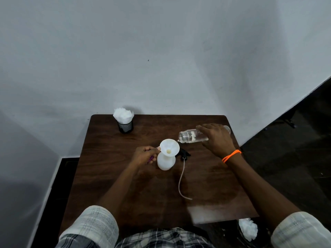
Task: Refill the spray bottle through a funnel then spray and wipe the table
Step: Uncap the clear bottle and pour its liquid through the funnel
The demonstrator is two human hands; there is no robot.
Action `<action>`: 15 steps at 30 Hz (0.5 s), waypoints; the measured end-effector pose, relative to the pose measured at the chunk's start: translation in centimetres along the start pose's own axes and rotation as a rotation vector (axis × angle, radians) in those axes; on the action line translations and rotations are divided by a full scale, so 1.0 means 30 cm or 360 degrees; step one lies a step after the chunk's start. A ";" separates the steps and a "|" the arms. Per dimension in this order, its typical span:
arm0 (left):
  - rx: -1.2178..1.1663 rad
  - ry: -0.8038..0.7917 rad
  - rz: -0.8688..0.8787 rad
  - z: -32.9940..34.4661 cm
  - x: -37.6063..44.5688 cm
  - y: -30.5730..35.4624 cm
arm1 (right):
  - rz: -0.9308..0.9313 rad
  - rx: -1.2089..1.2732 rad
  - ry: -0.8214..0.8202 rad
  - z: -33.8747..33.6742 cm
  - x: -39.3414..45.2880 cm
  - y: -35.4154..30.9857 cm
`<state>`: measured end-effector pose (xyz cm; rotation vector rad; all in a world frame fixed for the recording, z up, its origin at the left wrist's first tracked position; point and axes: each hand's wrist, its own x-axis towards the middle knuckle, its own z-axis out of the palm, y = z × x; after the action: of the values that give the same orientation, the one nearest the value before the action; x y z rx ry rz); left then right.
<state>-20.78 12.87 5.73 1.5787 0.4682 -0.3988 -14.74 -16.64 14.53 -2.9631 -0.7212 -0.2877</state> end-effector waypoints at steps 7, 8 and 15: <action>-0.0003 -0.0017 0.0011 0.003 -0.003 0.005 | 0.0001 0.0017 -0.0011 0.012 0.005 0.005; -0.0011 -0.0016 0.0011 0.003 -0.004 0.004 | -0.0002 0.0019 -0.0010 0.012 0.005 0.005; -0.0027 -0.0025 0.0024 0.002 -0.006 -0.002 | -0.0011 -0.0002 -0.0010 0.010 0.002 0.005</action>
<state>-20.96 12.79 5.77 1.5605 0.4463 -0.3947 -14.58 -16.71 14.24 -2.9643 -0.7329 -0.2796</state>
